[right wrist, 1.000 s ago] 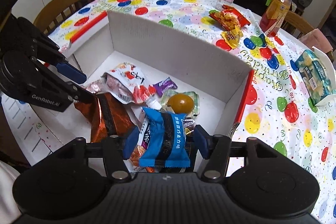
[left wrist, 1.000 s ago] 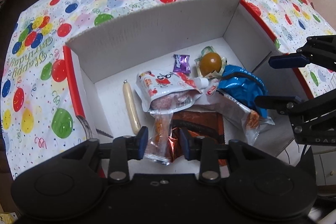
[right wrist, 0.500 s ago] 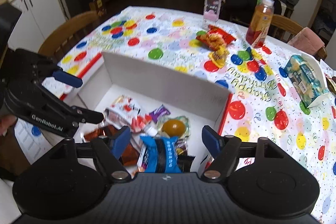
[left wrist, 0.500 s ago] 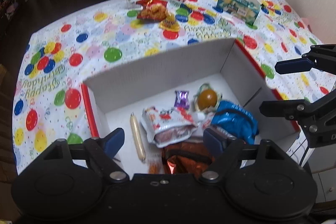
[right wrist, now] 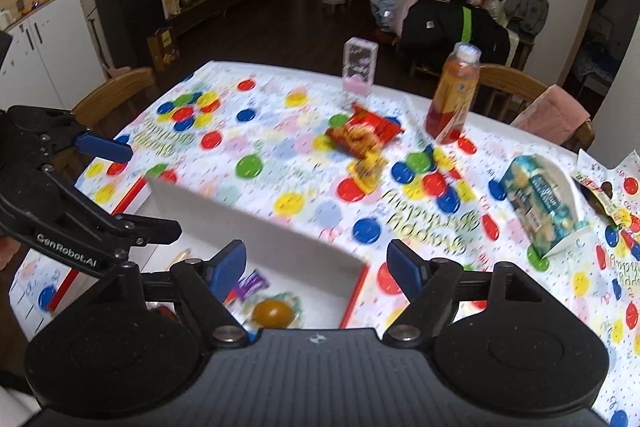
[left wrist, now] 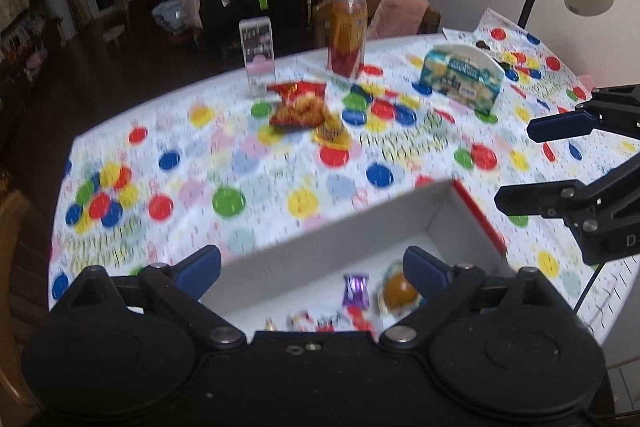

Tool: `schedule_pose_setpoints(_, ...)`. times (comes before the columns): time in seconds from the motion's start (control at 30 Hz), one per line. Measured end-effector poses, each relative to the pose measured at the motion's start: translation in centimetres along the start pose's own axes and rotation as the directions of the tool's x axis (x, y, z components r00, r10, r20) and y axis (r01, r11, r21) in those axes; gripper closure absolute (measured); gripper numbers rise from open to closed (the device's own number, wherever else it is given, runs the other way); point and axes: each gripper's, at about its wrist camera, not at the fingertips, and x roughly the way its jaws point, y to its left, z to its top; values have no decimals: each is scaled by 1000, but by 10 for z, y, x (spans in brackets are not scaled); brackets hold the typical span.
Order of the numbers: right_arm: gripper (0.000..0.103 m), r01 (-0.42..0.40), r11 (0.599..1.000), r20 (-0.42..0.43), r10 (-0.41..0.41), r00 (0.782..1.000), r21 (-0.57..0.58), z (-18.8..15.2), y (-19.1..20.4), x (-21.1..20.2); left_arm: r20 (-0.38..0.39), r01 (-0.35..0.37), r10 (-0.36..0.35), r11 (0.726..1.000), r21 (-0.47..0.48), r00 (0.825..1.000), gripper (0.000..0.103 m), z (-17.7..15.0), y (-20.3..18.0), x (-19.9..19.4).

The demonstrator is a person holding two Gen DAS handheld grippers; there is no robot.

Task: Organize snacks
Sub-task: 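Lift both tools out of the box toward the remaining snacks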

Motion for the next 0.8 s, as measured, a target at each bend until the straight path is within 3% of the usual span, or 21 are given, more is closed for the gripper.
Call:
schedule_pose_setpoints(0.43,26,20,1000,26,-20,999,-4,42,-53,45,93,-51,56,997,-56,994,1,74,4,39)
schedule_pose_setpoints(0.8,26,-25,999,-45,26,999,29,49,-85,133,-23,-95,92,985,-145,995,1,126,22,133)
